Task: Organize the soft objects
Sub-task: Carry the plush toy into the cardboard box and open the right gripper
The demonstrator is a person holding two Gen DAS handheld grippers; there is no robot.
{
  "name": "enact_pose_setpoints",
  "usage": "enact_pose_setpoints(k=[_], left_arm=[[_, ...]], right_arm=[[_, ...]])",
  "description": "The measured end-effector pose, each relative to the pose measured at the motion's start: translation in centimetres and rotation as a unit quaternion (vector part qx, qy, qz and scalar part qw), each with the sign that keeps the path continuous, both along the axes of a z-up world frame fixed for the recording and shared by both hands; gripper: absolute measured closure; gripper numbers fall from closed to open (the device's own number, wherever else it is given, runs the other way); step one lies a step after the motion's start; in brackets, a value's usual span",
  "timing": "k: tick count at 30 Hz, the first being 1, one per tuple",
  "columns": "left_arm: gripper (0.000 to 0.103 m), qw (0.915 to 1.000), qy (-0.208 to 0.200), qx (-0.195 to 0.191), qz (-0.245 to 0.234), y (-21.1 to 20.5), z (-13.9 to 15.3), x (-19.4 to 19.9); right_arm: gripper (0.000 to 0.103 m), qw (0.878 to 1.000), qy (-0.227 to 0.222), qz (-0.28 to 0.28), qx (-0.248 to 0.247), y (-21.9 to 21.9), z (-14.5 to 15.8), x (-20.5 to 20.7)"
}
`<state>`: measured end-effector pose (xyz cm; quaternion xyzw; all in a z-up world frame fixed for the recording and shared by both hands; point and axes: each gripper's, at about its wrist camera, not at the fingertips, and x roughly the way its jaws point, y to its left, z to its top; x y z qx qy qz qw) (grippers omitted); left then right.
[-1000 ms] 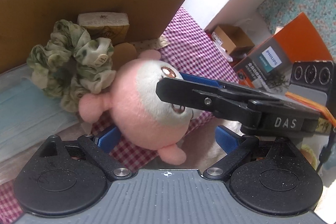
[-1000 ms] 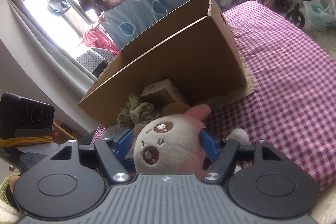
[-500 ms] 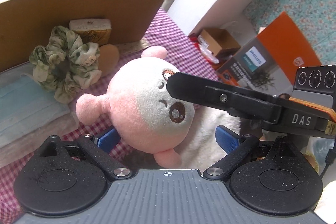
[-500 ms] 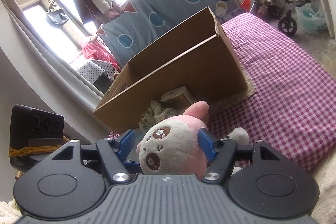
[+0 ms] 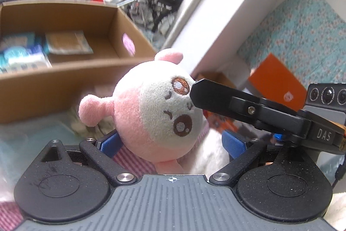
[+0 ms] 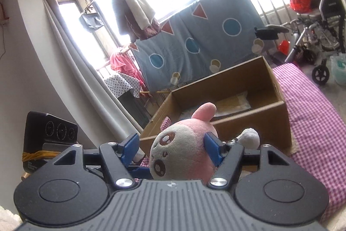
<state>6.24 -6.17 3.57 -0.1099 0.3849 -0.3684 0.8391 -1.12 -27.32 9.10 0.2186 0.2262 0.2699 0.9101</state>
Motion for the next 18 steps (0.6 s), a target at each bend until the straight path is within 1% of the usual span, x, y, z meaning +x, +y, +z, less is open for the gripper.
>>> enact_pose_setpoints(k=[5, 7, 9, 12, 14, 16, 18], left_arm=[[0.006, 0.9992, -0.031, -0.008, 0.025, 1.4, 2.3, 1.7], [0.006, 0.9985, -0.042, -0.008, 0.034, 2.0, 3.2, 2.6], [0.006, 0.9982, -0.043, -0.009, 0.042, 2.5, 3.8, 3.9], [0.006, 0.9981, -0.035, -0.009, 0.05, 3.2, 4.3, 6.5], [0.006, 0.9983, -0.023, -0.006, 0.053, 3.6, 4.3, 8.4], [0.006, 0.9985, -0.004, -0.003, 0.054, 3.7, 4.0, 10.7], [0.006, 0.9981, 0.026, 0.005, 0.056, 3.5, 3.3, 13.4]], right_arm=[[0.034, 0.999, -0.036, 0.02, -0.017, 2.1, 2.7, 2.5], [0.033, 0.998, -0.043, 0.026, -0.026, 2.9, 3.6, 4.0], [0.033, 0.998, -0.046, 0.035, -0.029, 3.4, 4.2, 6.0], [0.034, 0.997, -0.043, 0.048, -0.035, 4.1, 5.0, 9.3], [0.034, 0.997, -0.033, 0.055, -0.04, 4.5, 5.2, 11.8], [0.033, 0.997, -0.019, 0.063, -0.048, 4.8, 5.1, 14.6], [0.033, 0.996, 0.005, 0.075, -0.056, 5.0, 4.7, 17.7]])
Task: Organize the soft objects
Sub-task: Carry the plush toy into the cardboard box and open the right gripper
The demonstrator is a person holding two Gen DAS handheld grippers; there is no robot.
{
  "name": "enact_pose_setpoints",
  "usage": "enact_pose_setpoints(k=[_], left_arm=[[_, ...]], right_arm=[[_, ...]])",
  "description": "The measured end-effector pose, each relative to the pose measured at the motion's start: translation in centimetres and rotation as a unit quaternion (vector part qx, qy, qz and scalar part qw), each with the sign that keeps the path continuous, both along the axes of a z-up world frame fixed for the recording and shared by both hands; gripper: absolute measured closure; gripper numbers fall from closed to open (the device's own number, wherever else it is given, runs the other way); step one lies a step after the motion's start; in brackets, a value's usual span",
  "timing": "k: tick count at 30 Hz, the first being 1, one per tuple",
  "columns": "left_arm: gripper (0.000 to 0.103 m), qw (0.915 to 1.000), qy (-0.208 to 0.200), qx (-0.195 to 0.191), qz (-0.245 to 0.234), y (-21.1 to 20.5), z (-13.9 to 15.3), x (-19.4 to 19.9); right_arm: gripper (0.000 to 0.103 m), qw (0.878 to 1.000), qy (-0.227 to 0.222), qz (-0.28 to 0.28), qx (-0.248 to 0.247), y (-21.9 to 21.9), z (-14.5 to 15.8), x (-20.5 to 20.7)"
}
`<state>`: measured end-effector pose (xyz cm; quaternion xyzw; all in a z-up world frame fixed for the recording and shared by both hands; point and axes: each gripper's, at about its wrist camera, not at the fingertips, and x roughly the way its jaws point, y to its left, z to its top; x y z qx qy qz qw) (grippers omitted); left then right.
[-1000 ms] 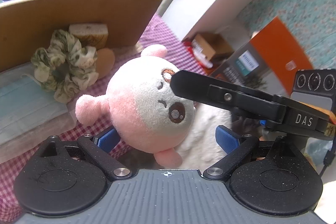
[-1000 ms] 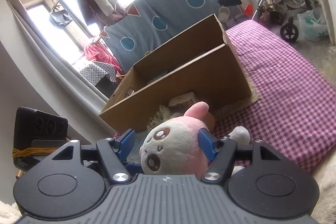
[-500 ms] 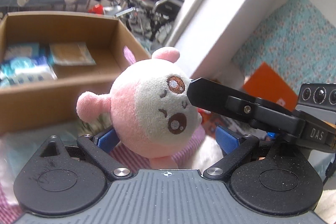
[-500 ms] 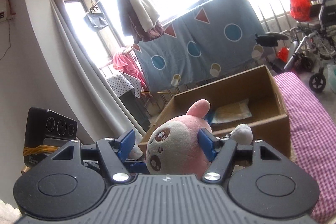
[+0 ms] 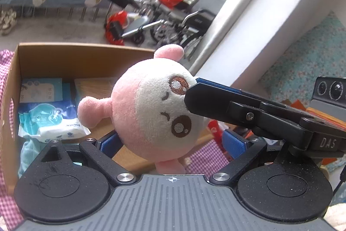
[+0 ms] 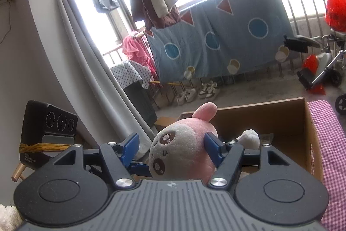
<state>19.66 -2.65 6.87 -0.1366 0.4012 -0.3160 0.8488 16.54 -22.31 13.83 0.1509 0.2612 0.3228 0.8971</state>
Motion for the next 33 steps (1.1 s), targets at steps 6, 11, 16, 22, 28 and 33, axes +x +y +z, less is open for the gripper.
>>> enact_pose_setpoints(k=[6, 11, 16, 22, 28, 33], left_arm=[[0.006, 0.9943, 0.104, 0.016, 0.013, -0.4, -4.2, 7.0], [0.006, 0.9832, 0.178, 0.04, 0.01, -0.8, -8.0, 10.6], [0.006, 0.9748, 0.213, 0.065, 0.013, -1.3, -10.2, 12.1], [0.005, 0.9741, 0.207, 0.089, 0.017, -1.5, -10.6, 12.7], [0.004, 0.9762, 0.196, 0.091, 0.01, -1.3, -9.4, 12.2], [0.004, 0.9822, 0.167, 0.084, 0.017, -0.2, -7.0, 10.6]], right_arm=[[0.033, 0.991, 0.129, 0.015, -0.009, -0.6, -4.7, 8.4], [0.033, 0.97, 0.244, 0.016, 0.005, -1.8, -10.1, 13.0], [0.033, 0.947, 0.322, 0.007, 0.009, -2.4, -14.3, 15.6], [0.033, 0.936, 0.352, -0.011, 0.012, -2.6, -16.0, 17.1], [0.033, 0.939, 0.345, -0.016, 0.006, -2.6, -15.0, 16.8], [0.033, 0.947, 0.32, -0.026, -0.003, -2.7, -13.7, 16.4]])
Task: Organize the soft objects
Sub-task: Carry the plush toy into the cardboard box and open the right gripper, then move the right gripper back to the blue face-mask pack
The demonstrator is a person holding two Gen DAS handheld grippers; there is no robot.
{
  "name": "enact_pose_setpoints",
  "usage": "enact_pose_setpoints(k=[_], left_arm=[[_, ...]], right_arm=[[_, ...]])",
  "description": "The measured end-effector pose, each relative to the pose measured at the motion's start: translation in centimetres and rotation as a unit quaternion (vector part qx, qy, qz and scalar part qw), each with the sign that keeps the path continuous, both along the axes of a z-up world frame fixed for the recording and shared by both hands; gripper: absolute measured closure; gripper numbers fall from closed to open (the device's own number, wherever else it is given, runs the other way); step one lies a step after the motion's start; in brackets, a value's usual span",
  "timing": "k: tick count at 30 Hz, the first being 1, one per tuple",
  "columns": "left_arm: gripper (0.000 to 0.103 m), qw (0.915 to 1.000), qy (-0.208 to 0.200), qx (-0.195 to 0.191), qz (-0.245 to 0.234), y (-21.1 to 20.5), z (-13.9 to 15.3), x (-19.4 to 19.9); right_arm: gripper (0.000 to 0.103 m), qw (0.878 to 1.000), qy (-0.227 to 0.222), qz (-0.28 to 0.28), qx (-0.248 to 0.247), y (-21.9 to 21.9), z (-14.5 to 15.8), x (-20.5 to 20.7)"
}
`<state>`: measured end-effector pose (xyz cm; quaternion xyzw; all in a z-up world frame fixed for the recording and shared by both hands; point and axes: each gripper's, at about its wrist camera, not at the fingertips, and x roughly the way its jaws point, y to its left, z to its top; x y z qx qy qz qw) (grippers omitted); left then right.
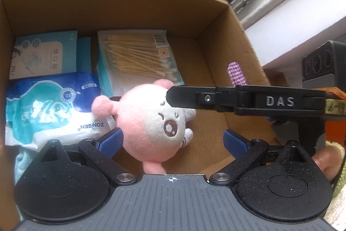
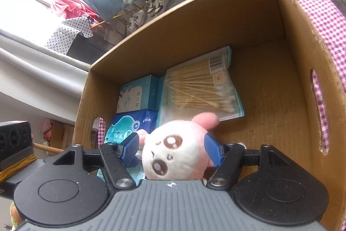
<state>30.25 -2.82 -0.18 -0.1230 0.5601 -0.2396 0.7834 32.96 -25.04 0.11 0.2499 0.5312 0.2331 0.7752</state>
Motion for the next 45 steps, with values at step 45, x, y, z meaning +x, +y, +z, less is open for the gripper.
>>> enact_pose_setpoints(k=[45], left_arm=[[0.022, 0.9823, -0.131, 0.0, 0.134, 14.3, -4.7, -17.4]], right_arm=[[0.037, 0.998, -0.057, 0.03, -0.022, 9.0, -1.7, -22.8]])
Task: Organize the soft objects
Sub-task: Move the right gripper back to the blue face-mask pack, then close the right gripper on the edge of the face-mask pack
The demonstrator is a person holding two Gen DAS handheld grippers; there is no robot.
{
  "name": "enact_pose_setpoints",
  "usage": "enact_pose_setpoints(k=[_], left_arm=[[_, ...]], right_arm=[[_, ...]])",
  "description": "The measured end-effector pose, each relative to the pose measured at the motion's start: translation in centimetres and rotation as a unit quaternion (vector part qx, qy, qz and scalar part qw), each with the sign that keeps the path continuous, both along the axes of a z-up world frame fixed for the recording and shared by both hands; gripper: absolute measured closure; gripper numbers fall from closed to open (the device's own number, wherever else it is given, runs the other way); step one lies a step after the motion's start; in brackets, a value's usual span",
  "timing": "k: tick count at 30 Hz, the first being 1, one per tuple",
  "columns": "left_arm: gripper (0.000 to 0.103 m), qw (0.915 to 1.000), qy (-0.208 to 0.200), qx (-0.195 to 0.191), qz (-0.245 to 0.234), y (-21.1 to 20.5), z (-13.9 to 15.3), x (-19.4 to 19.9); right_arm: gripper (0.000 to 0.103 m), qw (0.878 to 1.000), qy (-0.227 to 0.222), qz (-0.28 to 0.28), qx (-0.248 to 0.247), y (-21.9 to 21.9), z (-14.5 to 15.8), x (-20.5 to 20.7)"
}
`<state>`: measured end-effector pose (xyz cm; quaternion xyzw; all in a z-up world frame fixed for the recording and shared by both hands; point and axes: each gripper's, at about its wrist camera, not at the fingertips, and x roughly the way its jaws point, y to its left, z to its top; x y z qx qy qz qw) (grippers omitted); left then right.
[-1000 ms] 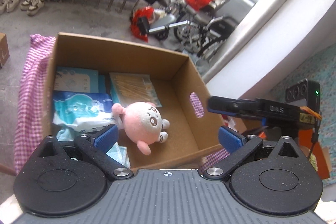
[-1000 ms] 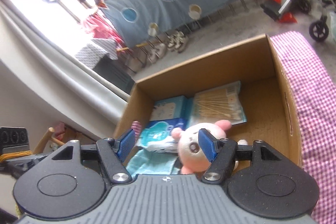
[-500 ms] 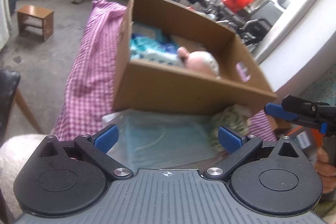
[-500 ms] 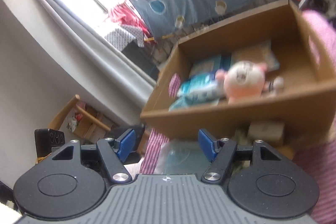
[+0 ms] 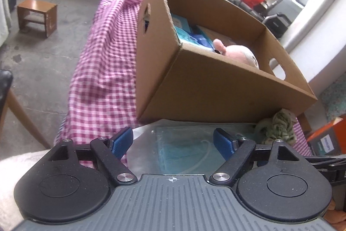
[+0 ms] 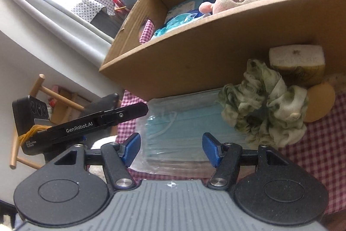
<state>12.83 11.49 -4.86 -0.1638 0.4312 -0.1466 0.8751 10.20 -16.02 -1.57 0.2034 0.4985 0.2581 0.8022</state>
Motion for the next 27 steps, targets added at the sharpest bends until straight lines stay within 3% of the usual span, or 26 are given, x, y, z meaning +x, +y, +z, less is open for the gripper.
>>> enact_pose_setpoints(k=[6, 15, 27], left_arm=[[0.022, 0.9998, -0.002, -0.003, -0.022, -0.8, -0.5, 0.9], [0.018, 0.9994, 0.005, 0.013, -0.032, -1.6, -0.8, 1.3], [0.023, 0.9959, 0.039, -0.013, -0.08, -2.7, -0.5, -1.6]], right_arm=[[0.037, 0.998, -0.016, -0.032, -0.052, -0.8, -0.3, 0.6], [0.038, 0.993, -0.023, -0.074, -0.089, -2.7, -0.6, 0.8], [0.038, 0.993, -0.018, -0.093, -0.075, -4.5, -1.0, 0.9]])
